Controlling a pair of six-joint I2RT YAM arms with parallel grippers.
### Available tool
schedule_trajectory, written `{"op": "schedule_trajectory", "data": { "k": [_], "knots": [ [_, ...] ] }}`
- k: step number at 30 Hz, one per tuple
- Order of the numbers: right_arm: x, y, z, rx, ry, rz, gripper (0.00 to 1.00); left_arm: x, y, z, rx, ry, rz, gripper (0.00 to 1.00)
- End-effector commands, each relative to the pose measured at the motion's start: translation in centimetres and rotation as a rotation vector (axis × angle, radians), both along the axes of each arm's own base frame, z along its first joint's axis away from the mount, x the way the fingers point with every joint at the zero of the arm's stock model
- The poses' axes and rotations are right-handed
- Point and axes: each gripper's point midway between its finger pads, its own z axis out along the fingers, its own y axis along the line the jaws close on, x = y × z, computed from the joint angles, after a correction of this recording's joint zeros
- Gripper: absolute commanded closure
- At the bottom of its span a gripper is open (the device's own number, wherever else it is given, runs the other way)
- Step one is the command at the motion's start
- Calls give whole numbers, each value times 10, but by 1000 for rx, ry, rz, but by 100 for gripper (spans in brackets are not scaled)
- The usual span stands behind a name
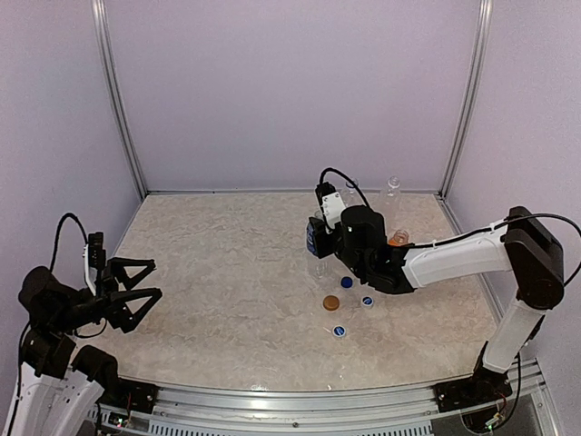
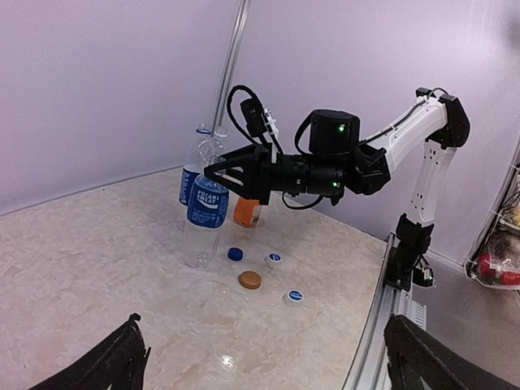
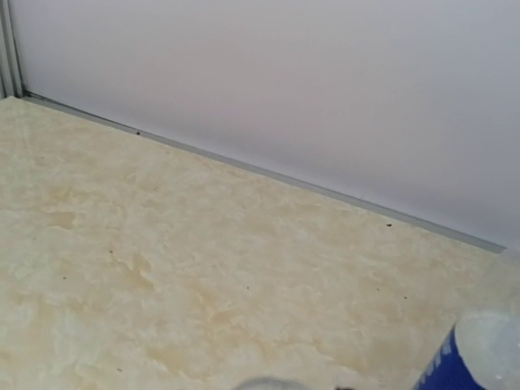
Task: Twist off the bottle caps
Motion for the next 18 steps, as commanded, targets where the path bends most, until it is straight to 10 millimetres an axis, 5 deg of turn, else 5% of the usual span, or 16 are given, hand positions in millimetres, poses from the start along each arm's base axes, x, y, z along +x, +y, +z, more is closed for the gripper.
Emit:
{"op": "schedule_trajectory", "data": {
  "k": [1, 3, 7, 8, 14, 18],
  "knots": [
    [2, 0, -11, 18, 39, -9, 81, 2, 0, -2, -1, 6, -5, 1],
    [2, -1, -7, 24, 49, -14, 49, 2, 0, -2, -1, 7, -4, 1],
    [1, -6, 5, 40, 46, -33, 20, 10, 5, 0, -7, 7, 55, 1],
    [1, -8, 9, 40, 44, -38, 4, 15, 9, 1, -7, 5, 96, 1],
    [1, -13, 31, 3, 43, -54, 1, 55, 53, 0, 14, -2, 442, 1],
    [-3, -19, 56, -8, 8, -55, 1, 63, 67, -2, 25, 1, 531, 1]
  ]
}}
